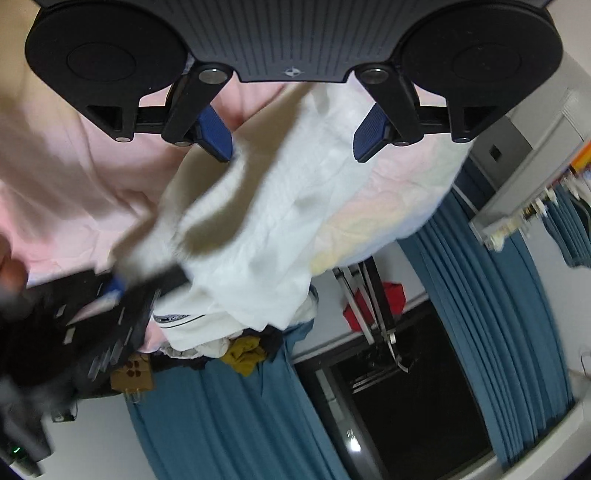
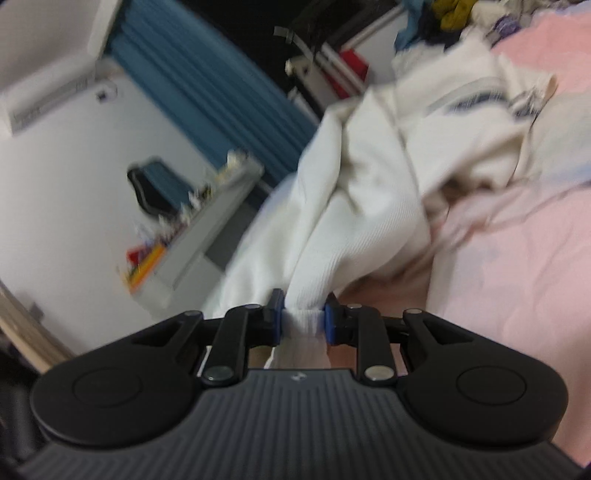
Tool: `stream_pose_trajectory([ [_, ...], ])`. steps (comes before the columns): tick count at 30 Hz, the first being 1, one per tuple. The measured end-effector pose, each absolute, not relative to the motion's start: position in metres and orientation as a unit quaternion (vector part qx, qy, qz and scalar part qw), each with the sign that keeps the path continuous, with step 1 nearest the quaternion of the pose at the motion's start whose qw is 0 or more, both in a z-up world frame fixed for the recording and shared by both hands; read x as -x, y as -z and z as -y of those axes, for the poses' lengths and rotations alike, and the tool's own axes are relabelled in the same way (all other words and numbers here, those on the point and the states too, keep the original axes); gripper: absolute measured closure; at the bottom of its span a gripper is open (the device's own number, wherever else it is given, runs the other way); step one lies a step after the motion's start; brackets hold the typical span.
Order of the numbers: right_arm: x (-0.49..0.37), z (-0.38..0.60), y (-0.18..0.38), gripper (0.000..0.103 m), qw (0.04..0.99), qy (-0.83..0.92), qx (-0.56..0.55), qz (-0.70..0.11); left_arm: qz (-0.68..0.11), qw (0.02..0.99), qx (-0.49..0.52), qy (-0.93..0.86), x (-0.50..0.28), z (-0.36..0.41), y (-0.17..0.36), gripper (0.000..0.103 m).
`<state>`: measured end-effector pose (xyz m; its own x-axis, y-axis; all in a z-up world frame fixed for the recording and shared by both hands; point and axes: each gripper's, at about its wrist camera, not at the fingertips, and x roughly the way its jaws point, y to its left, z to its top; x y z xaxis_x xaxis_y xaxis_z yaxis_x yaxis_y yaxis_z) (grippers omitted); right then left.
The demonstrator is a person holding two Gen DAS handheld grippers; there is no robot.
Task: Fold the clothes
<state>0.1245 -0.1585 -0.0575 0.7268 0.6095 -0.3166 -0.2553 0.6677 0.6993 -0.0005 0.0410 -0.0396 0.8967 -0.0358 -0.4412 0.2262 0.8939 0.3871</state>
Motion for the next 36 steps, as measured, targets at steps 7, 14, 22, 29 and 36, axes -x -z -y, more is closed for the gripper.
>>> stream_pose_trajectory([
  [7, -0.117, 0.195, 0.032, 0.079, 0.875, -0.221, -0.371, -0.218, -0.231, 0.937, -0.256, 0.058, -0.007, -0.034, 0.059, 0.028],
  [14, -0.102, 0.189, 0.015, 0.079, 0.885, -0.249, -0.351, -0.178, -0.205, 0.941, -0.258, 0.073, -0.013, -0.019, 0.068, 0.028],
  [22, -0.089, 0.188, -0.004, 0.079, 0.895, -0.262, -0.334, -0.137, -0.15, 0.949, -0.248, 0.121, -0.004, -0.002, 0.064, 0.02],
  [29, -0.079, 0.197, -0.013, 0.079, 0.9, -0.263, -0.33, -0.11, -0.148, 0.959, -0.216, 0.11, -0.006, 0.0, 0.065, 0.017],
  [36, -0.079, 0.209, -0.005, 0.079, 0.911, -0.208, -0.335, -0.118, -0.231, 0.964, -0.128, -0.015, -0.045, -0.037, 0.066, 0.029],
])
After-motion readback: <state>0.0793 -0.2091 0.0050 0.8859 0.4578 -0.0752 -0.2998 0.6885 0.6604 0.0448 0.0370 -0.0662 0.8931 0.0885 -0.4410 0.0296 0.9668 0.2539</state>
